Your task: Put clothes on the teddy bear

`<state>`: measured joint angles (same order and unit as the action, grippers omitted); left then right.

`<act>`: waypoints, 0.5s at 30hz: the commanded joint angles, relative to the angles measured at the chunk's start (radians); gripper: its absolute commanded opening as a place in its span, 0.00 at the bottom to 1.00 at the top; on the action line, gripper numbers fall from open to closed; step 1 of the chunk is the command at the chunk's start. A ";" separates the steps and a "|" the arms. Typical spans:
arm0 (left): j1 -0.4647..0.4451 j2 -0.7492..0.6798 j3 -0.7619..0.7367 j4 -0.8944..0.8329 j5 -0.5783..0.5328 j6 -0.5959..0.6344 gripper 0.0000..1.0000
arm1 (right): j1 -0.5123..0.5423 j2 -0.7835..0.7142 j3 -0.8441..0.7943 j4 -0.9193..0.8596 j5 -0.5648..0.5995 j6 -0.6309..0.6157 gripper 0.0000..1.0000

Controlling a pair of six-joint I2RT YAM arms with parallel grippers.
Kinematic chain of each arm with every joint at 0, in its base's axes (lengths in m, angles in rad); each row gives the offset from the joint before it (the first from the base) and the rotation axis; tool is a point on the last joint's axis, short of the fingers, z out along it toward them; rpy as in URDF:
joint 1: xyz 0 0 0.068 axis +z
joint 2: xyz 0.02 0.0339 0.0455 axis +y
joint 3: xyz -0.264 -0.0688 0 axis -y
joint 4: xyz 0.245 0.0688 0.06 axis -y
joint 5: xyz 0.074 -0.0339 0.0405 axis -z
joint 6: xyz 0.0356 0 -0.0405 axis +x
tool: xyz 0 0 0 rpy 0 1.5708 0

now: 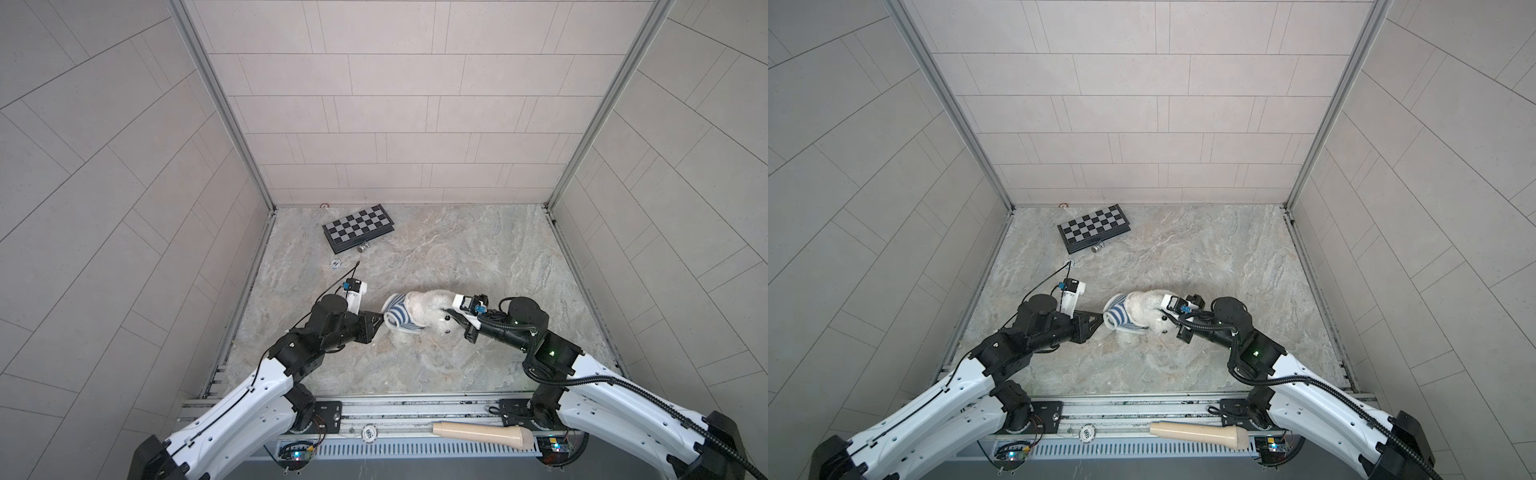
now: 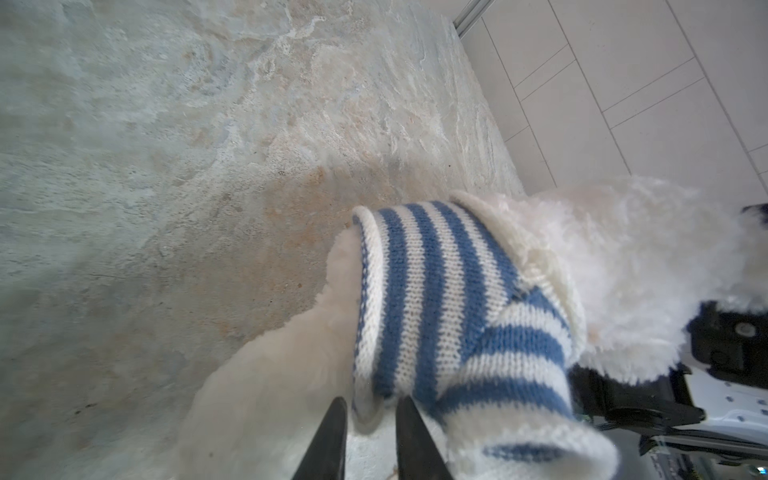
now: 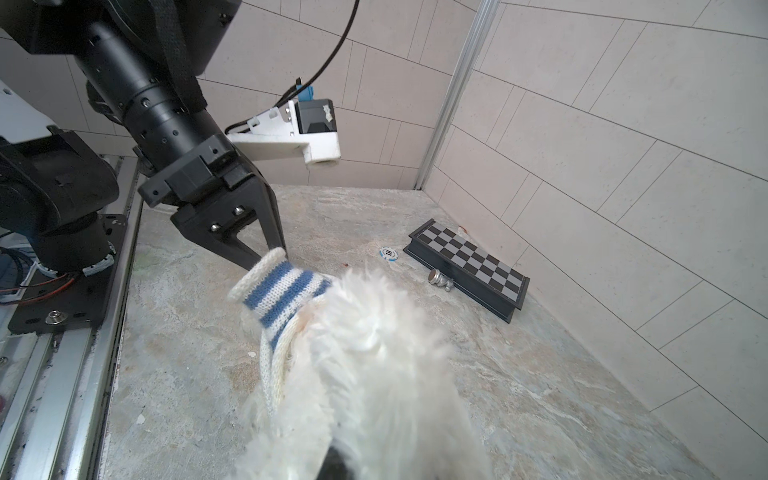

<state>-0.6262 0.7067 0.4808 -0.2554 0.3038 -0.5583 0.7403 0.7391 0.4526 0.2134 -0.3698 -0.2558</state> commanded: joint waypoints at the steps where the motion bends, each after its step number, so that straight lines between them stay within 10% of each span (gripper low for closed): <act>1: -0.019 -0.072 0.060 -0.169 -0.086 0.104 0.31 | -0.002 -0.003 0.040 0.011 0.012 -0.023 0.00; 15: -0.129 -0.028 0.175 -0.169 -0.001 0.237 0.01 | -0.002 0.029 0.044 0.029 0.008 -0.014 0.00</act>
<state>-0.7494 0.6315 0.6292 -0.4526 0.2859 -0.3550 0.7391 0.7715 0.4641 0.2161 -0.3538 -0.2588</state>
